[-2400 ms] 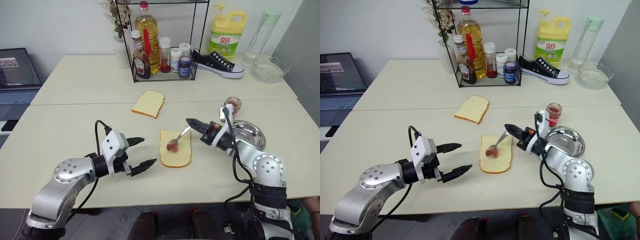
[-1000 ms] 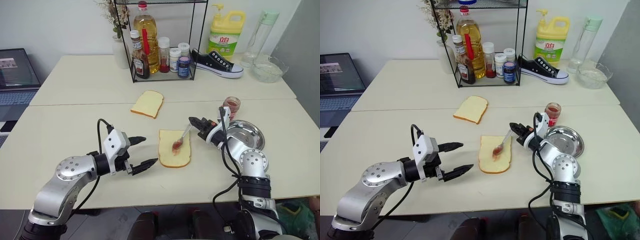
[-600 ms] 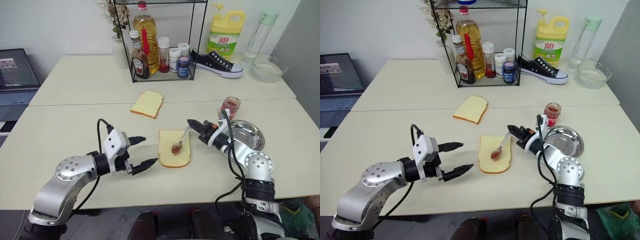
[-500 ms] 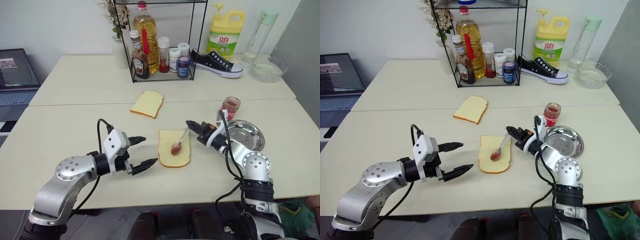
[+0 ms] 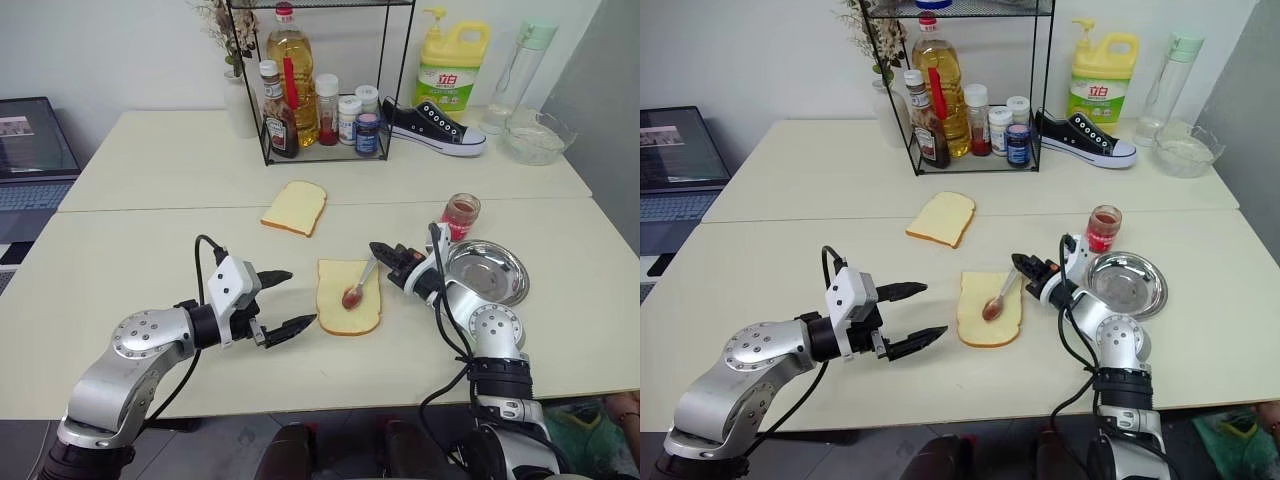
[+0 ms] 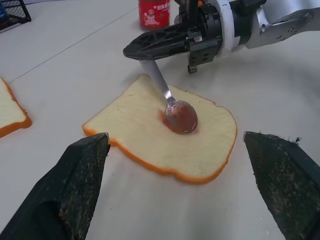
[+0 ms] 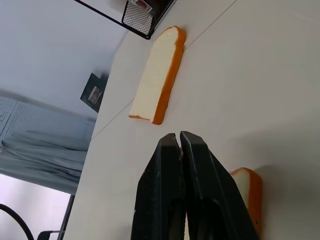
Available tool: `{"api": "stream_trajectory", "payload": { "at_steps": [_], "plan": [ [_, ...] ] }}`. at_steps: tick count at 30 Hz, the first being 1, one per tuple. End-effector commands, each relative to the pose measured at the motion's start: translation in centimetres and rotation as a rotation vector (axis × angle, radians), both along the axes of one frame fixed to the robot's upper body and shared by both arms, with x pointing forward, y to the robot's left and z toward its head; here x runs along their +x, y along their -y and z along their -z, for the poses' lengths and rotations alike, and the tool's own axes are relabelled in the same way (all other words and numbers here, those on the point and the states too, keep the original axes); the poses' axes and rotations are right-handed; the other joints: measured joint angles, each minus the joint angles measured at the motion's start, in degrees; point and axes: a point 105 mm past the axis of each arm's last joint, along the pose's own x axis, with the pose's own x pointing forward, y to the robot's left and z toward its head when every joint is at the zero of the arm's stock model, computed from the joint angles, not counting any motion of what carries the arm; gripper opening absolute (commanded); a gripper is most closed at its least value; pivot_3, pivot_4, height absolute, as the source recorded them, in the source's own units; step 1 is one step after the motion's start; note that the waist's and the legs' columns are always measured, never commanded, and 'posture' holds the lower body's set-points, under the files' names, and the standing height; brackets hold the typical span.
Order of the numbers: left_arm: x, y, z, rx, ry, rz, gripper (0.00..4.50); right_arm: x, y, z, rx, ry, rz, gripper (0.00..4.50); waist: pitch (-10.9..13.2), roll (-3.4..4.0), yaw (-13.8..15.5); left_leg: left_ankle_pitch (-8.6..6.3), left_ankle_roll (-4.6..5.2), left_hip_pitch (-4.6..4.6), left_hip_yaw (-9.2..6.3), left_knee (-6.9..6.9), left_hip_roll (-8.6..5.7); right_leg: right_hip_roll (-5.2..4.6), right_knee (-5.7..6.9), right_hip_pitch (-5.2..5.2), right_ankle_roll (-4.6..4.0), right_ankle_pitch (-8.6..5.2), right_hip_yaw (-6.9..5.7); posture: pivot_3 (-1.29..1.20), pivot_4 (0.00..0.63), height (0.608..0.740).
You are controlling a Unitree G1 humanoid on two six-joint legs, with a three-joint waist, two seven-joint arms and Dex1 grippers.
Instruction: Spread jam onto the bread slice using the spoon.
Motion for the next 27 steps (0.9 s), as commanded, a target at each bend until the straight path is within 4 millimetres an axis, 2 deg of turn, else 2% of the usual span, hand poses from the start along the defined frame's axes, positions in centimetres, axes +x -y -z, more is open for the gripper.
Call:
{"api": "stream_trajectory", "payload": {
  "at_steps": [1, 6, 12, 27],
  "plan": [
    [-0.2, 0.5, -0.9, -0.004, 0.035, 0.022, 4.50, 0.4, -0.5, -1.7, 0.046, 0.055, -0.005, 0.05, 0.0, 0.00, 0.0, 0.00, 0.00, 0.00, 0.00, 0.00, 0.00, 0.00, 0.00, 0.00, 0.00, 0.00, 0.00, 0.00, 0.150, 0.740],
    [-0.2, 0.5, -0.9, -0.004, 0.034, 0.021, 4.50, 0.5, -1.2, -1.8, 0.049, 0.060, -0.022, 0.05, 0.0, 0.00, 0.0, 0.00, 0.00, 0.00, 0.00, 0.00, 0.00, 0.00, 0.00, 0.00, 0.00, 0.00, 0.00, 0.00, 0.150, 0.740],
    [-0.2, 0.4, -0.9, -0.005, 0.035, 0.014, 4.50, 0.6, -1.7, -0.9, -0.003, 0.065, -0.028, 0.05, 0.0, 0.00, 0.0, 0.00, 0.00, 0.00, 0.00, 0.00, 0.00, 0.00, 0.00, -0.01, 0.00, 0.00, 0.00, 0.00, 0.150, 0.740],
    [-0.1, 0.5, -1.0, -0.007, 0.041, 0.019, 4.50, 2.3, -2.3, -1.4, 0.015, 0.084, 0.047, 0.05, 0.0, 0.00, 0.0, 0.00, -0.01, 0.01, -0.01, 0.00, 0.00, 0.00, 0.02, -0.01, 0.00, 0.00, -0.01, 0.00, 0.150, 0.740]
  ]
}}
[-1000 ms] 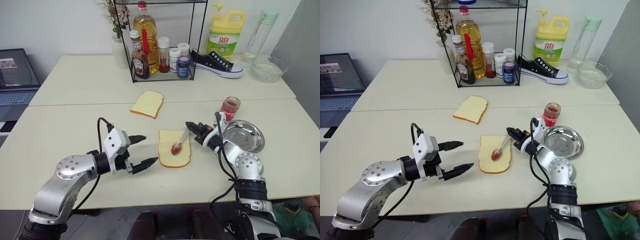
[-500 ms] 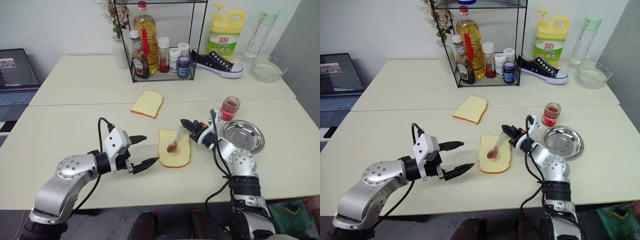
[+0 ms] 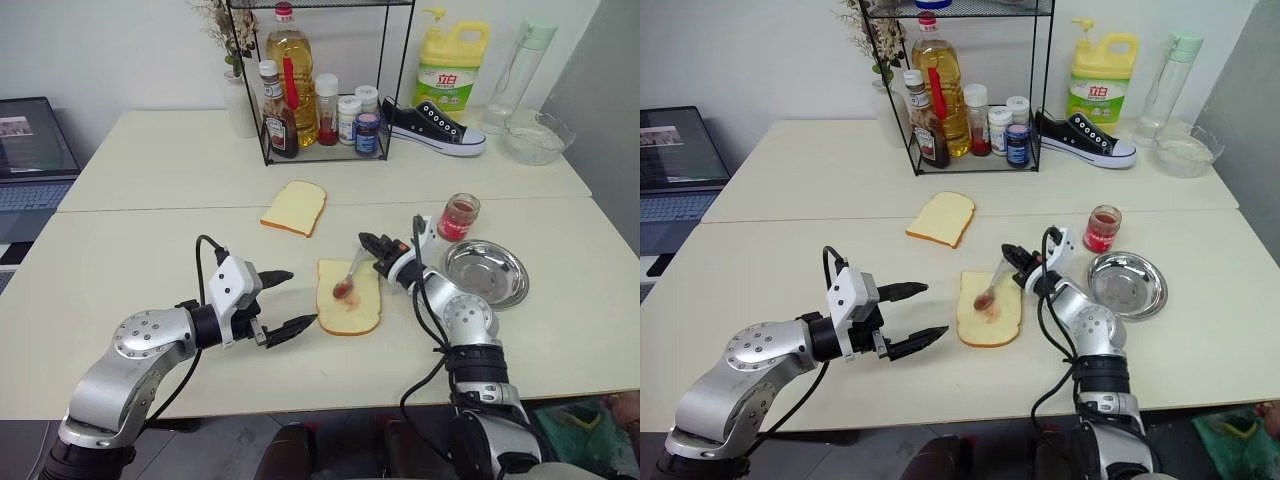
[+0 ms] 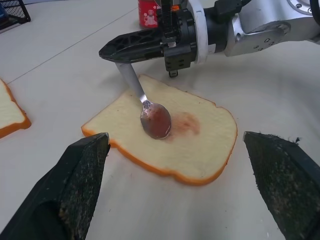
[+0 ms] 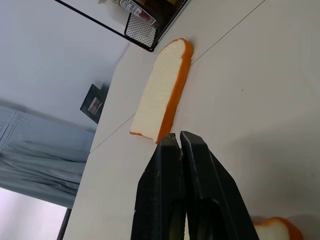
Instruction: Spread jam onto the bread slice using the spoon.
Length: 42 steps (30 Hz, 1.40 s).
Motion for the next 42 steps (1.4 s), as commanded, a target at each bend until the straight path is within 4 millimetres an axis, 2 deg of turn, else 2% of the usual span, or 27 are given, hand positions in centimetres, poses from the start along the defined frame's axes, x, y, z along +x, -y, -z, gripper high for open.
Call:
{"api": "stream_trajectory", "payload": {
  "at_steps": [1, 5, 20, 25, 28, 33, 42],
  "plan": [
    [-0.2, 0.5, -1.0, -0.006, 0.039, 0.026, 4.50, 0.4, -0.1, -1.0, 0.004, 0.040, 0.015, 0.05, 0.0, 0.00, 0.0, 0.00, 0.00, 0.00, 0.00, 0.00, 0.00, 0.00, 0.00, -0.01, 0.00, 0.00, 0.00, 0.00, 0.150, 0.740],
    [-0.1, 0.5, -1.0, -0.008, 0.041, 0.026, 4.50, 0.6, -0.2, -0.5, -0.003, 0.030, 0.043, 0.05, 0.0, 0.00, 0.0, 0.00, 0.00, 0.00, 0.00, 0.00, 0.00, 0.00, 0.00, -0.01, 0.00, 0.00, 0.00, 0.00, 0.150, 0.740],
    [-0.1, 0.6, -1.1, -0.011, 0.043, 0.031, 4.50, 1.1, -1.4, -1.1, 0.085, 0.010, 0.055, 0.05, 0.0, 0.00, -0.1, 0.00, 0.00, 0.02, 0.00, -0.01, 0.02, 0.01, 0.02, -0.01, 0.00, 0.00, 0.00, 0.00, 0.150, 0.740],
    [-0.1, 0.6, -1.1, -0.010, 0.044, 0.030, 4.50, 0.8, -2.0, -0.2, -0.006, 0.029, 0.017, 0.05, 0.0, 0.00, -0.1, 0.00, 0.00, 0.03, 0.00, -0.01, 0.03, 0.02, 0.02, 0.00, 0.00, 0.00, 0.01, 0.00, 0.150, 0.740],
    [-0.1, 0.6, -1.1, -0.010, 0.044, 0.029, 4.50, 0.6, -1.8, 0.1, -0.050, 0.047, 0.008, 0.05, 0.0, 0.00, -0.1, 0.00, 0.00, 0.03, 0.00, -0.01, 0.03, 0.02, 0.02, -0.01, 0.00, 0.00, 0.01, 0.00, 0.150, 0.740],
    [-0.1, 0.5, -1.0, -0.007, 0.043, 0.029, 4.50, -0.1, -0.2, -0.1, -0.053, 0.057, 0.002, 0.05, 0.0, 0.00, 0.0, 0.00, 0.00, 0.03, 0.00, -0.01, 0.02, 0.02, 0.01, 0.00, 0.00, 0.00, 0.01, 0.00, 0.150, 0.740],
    [0.0, 0.6, -1.0, -0.008, 0.045, 0.035, 4.50, -2.8, 1.8, -1.1, -0.080, 0.070, -0.075, 0.05, 0.0, 0.00, 0.0, 0.00, 0.00, 0.02, -0.01, -0.02, 0.01, -0.01, -0.02, 0.02, 0.00, 0.00, 0.01, 0.00, 0.150, 0.740]
  ]
}}
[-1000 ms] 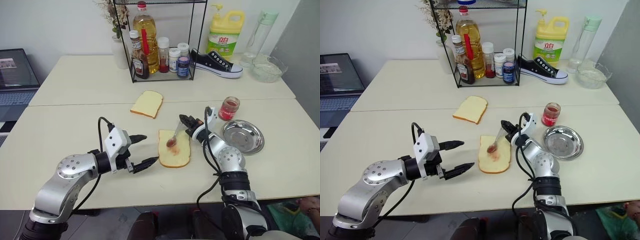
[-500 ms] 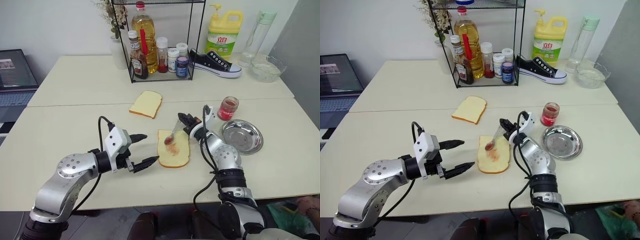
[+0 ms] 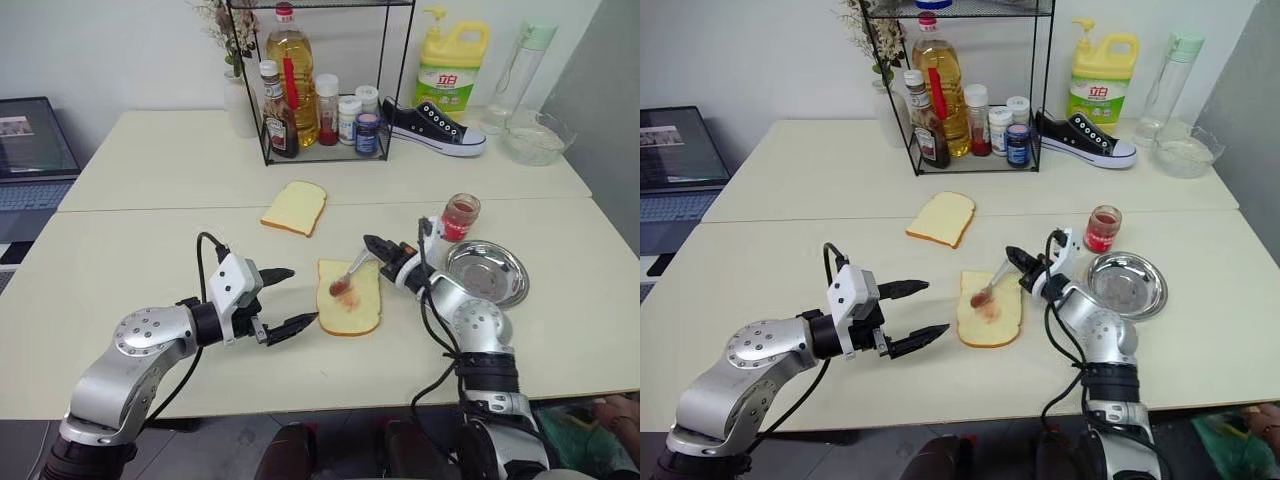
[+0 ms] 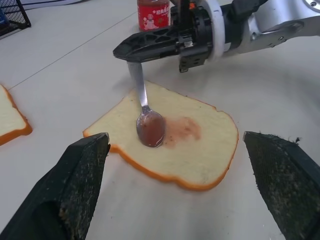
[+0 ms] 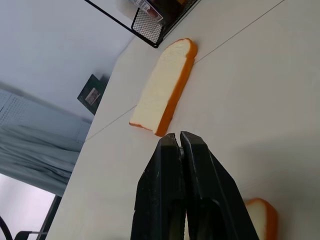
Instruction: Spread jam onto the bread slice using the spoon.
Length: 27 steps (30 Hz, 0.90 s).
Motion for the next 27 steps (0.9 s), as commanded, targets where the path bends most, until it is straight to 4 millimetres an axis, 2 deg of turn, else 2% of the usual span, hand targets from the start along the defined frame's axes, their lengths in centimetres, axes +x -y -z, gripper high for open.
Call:
{"api": "stream_trajectory", "payload": {
  "at_steps": [1, 8, 17, 21, 27],
  "plan": [
    [-0.1, 0.5, -0.7, -0.006, 0.033, 0.027, 4.50, -1.0, 0.2, -0.7, -0.002, 0.012, -0.031, 0.05, 0.0, 0.00, 0.0, 0.00, 0.00, 0.00, 0.00, 0.00, 0.00, 0.00, 0.00, 0.00, 0.00, 0.00, 0.00, 0.00, 0.150, 0.740],
    [-0.1, 0.5, -0.7, -0.005, 0.033, 0.034, 4.50, -2.0, 2.2, -1.1, -0.025, 0.009, -0.050, 0.05, 0.0, 0.00, 0.0, 0.00, 0.00, -0.01, 0.01, 0.01, 0.00, 0.00, -0.01, 0.01, 0.00, 0.00, 0.00, 0.00, 0.150, 0.740],
    [-0.2, 0.5, -0.7, -0.002, 0.033, 0.036, 4.50, -4.1, 3.2, -1.1, -0.055, -0.002, -0.154, 0.05, 0.0, 0.00, 0.0, 0.00, 0.01, -0.02, 0.01, 0.01, 0.00, 0.00, -0.02, 0.02, 0.00, 0.00, 0.00, 0.00, 0.150, 0.740],
    [-0.1, 0.5, -0.6, -0.003, 0.034, 0.035, 4.50, -4.2, 4.1, -0.8, -0.065, -0.017, -0.164, 0.05, 0.0, -0.01, 0.1, 0.00, 0.01, -0.03, 0.01, 0.01, 0.00, 0.01, -0.03, 0.02, 0.00, 0.00, 0.00, 0.00, 0.150, 0.740],
    [-0.1, 0.5, -0.6, -0.004, 0.033, 0.031, 4.50, -4.4, 5.5, -1.8, -0.010, -0.032, -0.193, 0.05, 0.0, -0.01, 0.1, 0.00, 0.01, -0.04, 0.02, 0.03, -0.01, 0.00, -0.03, 0.04, 0.00, 0.00, -0.01, 0.00, 0.150, 0.740]
  ]
}}
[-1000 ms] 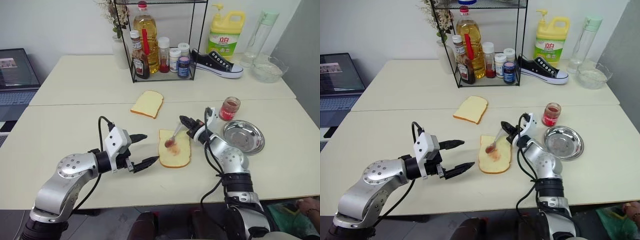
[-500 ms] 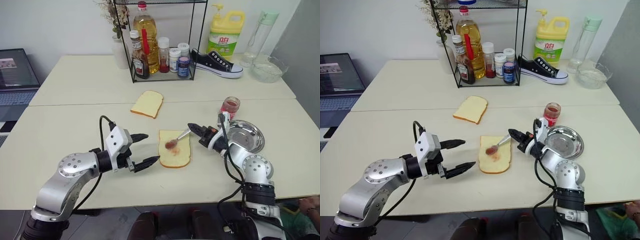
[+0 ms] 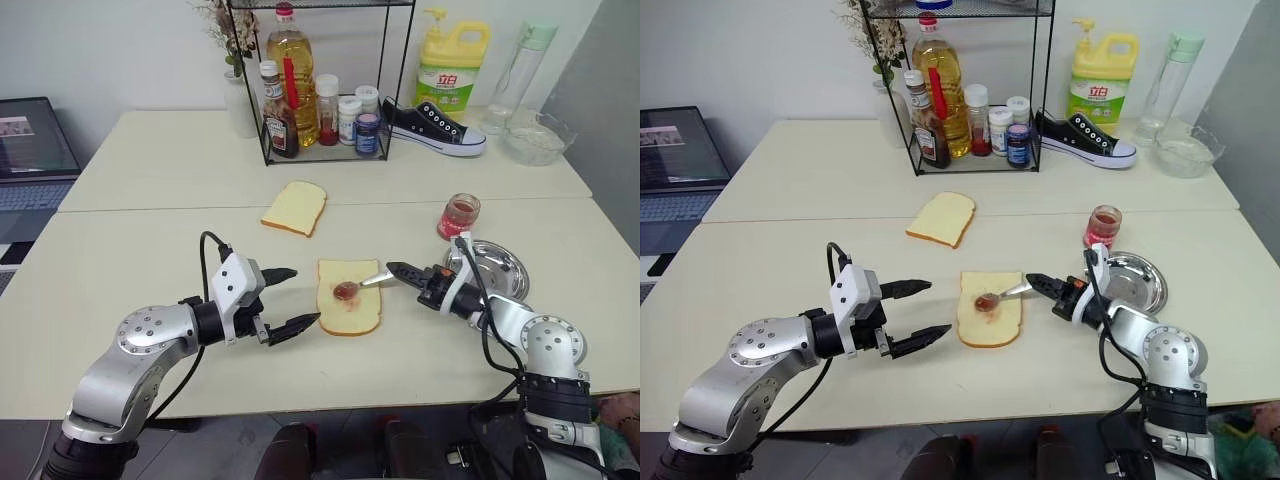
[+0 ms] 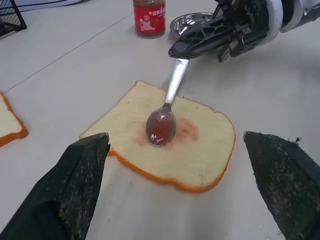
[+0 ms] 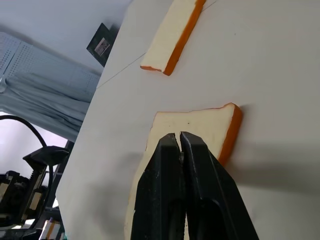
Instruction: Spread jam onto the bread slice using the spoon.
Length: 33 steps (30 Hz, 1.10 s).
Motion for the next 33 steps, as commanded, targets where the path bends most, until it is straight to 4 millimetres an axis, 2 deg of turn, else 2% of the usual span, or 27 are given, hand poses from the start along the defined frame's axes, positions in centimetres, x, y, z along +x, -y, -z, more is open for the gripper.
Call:
{"api": "stream_trajectory", "payload": {
  "at_steps": [1, 13, 20, 28, 33],
  "plan": [
    [-0.1, 0.2, -0.6, -0.006, 0.034, 0.010, 4.50, -0.4, 0.5, -1.6, 0.046, 0.034, -0.038, 0.05, 0.0, 0.00, 0.0, 0.00, 0.00, 0.00, 0.00, 0.00, 0.00, 0.00, 0.00, 0.00, 0.00, 0.00, 0.00, 0.00, 0.150, 0.740],
    [-0.1, 0.1, -0.4, -0.005, 0.031, 0.003, 4.50, -1.4, 0.4, -0.8, -0.002, 0.004, -0.112, 0.05, 0.0, 0.00, 0.0, 0.00, 0.00, 0.00, 0.00, -0.01, 0.01, 0.01, 0.00, 0.00, 0.00, 0.00, 0.00, 0.00, 0.150, 0.740],
    [-0.1, 0.2, -0.5, -0.008, 0.034, -0.002, 4.50, 0.5, 0.5, 0.4, -0.048, -0.006, -0.006, 0.05, 0.0, -0.01, 0.0, 0.00, 0.00, 0.00, 0.00, 0.00, 0.01, 0.01, 0.00, 0.00, 0.00, 0.00, 0.01, 0.00, 0.150, 0.740],
    [-0.1, 0.1, -0.5, -0.005, 0.035, -0.001, 4.50, 1.6, -0.1, 0.6, -0.015, -0.014, 0.039, 0.05, 0.0, -0.01, 0.0, 0.00, 0.00, 0.01, -0.01, 0.00, 0.01, 0.02, 0.01, 0.00, 0.00, 0.00, 0.00, 0.00, 0.150, 0.740],
    [0.0, 0.2, -0.6, -0.006, 0.037, 0.001, 4.50, 2.3, 0.4, 0.3, 0.016, -0.023, 0.096, 0.05, 0.0, -0.01, 0.0, 0.00, 0.00, 0.01, -0.01, 0.00, 0.02, 0.02, 0.01, 0.00, 0.00, 0.00, 0.00, 0.00, 0.150, 0.740]
  ]
}}
